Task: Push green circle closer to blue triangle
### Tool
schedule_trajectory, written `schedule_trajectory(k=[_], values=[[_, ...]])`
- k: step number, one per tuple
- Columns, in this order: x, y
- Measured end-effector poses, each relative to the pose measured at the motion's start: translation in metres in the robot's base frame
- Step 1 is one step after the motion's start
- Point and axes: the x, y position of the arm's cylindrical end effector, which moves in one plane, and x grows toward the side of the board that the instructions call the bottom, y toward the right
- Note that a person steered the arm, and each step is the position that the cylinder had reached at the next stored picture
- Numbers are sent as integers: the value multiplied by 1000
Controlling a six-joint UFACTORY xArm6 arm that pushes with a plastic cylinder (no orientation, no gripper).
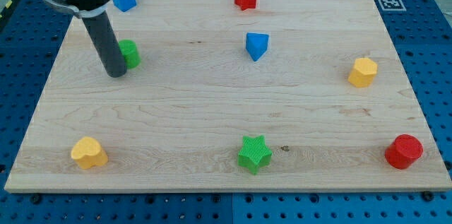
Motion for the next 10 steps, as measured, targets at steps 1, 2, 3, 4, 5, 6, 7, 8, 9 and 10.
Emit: schedule_trajectory(k=[1, 2, 3, 4, 5, 6, 7, 8, 9, 10], values=[[-12, -7], [-13, 3], [-16, 32], [-19, 37], [-27, 19], [-50, 21], [-62, 56], [-64, 65], [-65, 66], [-65, 69]])
